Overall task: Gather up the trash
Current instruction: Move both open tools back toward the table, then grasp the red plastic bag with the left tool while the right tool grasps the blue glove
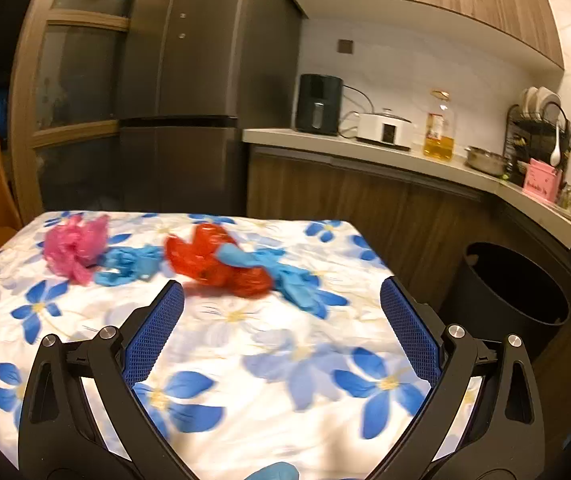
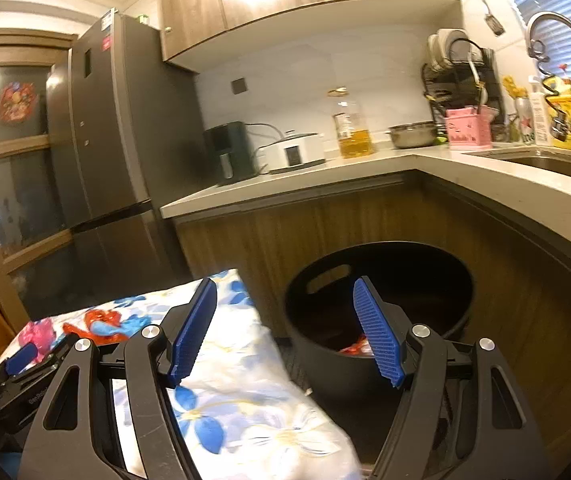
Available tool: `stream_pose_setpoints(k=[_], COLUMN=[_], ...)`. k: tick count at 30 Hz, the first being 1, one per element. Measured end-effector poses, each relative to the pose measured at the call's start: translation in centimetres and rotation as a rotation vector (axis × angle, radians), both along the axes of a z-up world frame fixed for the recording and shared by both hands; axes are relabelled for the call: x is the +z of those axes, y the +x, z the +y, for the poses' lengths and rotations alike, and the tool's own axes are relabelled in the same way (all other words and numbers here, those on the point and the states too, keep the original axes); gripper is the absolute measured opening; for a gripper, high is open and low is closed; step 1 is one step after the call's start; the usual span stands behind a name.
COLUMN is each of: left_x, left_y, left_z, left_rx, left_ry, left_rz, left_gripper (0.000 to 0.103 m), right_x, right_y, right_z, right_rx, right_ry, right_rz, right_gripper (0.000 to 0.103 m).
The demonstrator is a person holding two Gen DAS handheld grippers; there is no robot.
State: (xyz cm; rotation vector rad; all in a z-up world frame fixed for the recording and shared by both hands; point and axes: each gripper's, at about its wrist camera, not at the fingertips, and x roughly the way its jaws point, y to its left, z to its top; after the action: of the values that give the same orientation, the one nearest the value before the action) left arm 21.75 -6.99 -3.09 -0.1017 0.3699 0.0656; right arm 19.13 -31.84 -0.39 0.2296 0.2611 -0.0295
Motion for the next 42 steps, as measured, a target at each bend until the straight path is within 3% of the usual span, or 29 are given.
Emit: stream_pose_setpoints(k=[14,21,26,31,36,39,42], left_x=[-0.9,-1.6,-2.8,-4.1,-4.9,-5.2,-5.1], left_y=[1.4,5.0,8.4,10.3,10.6,10.6,10.1], left_z=[8.4,10.3,10.7,11.3,11.5,11.8,11.9], left_rx=[0.111,0.112,0.112,0.070,0.008,-0.010,-0.026], left_ry=[-0.018,-0.052,-0.038,-0.094,-0.138,-0.164,-0.181], left_rz=[-0.005,0.003,0.063,0.135,0.149,0.152,0.130], left_gripper=[0.097,0.097,0.091,0.070,0.028,0.009,0.002], right_x=[-1.2,-2.0,-2.5,-3.5,-4.7,-5.4,-6.3], right_y=[3.7,6.1,8.0,9.8,11.8,12.9,13.8], right_z=[8.9,12.0,13.4,14.9,16.3,17.2,18.2], right_rx=[0.137,0.180,0.194,0.205,0.219,0.233,0.248], right_ry=[-0.034,-0.047,-0.048,-0.063,-0.059,-0.068,-0.077], right_rz=[0.045,0.061,0.076,0.098,0.131,0.151,0.178], right_gripper=[0.067,0.064,0.064,0.063,0.058,0.057,0.055])
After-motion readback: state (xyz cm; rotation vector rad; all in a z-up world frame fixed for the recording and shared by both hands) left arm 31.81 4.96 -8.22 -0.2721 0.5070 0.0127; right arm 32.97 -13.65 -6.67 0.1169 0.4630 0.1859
